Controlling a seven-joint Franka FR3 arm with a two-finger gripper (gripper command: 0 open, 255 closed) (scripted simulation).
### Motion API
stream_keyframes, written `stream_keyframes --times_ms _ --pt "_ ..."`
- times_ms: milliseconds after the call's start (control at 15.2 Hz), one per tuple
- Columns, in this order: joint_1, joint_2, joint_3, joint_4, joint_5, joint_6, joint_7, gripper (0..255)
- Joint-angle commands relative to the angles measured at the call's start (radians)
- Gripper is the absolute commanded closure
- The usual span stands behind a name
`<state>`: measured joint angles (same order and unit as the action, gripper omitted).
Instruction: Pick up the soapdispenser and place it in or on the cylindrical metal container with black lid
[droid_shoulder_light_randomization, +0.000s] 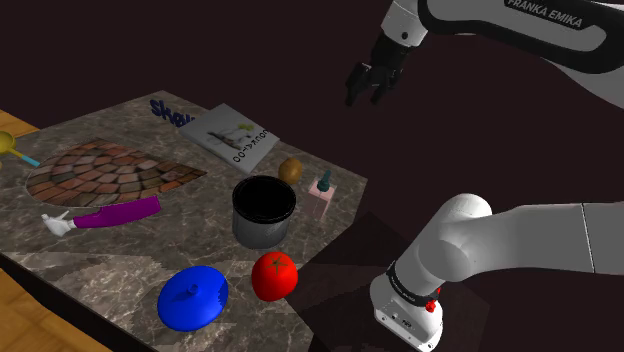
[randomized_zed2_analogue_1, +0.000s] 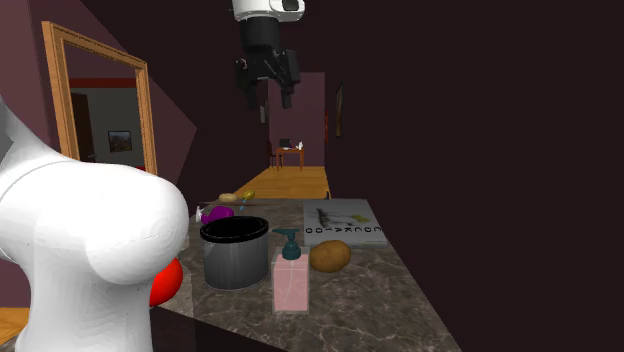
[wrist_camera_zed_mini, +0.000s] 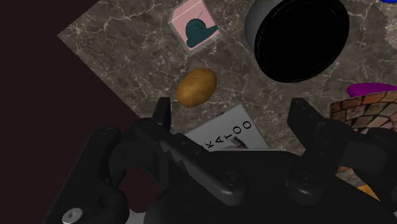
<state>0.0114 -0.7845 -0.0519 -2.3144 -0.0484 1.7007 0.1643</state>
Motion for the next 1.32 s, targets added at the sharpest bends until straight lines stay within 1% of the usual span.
stream_keyframes --times_ms 0,594,924,1254 --pt "0.000 0.000 0.000 0.000 0.000 0.000 0.000 0" --pt "-0.017 0.185 -0.064 -0.129 0.023 0.189 -0.004 0" --pt "-0.021 0.320 -0.099 -0.174 0.046 0.297 -0.016 0" --pt "-0.020 0.477 -0.133 -0.198 0.085 0.404 -0.038 0"
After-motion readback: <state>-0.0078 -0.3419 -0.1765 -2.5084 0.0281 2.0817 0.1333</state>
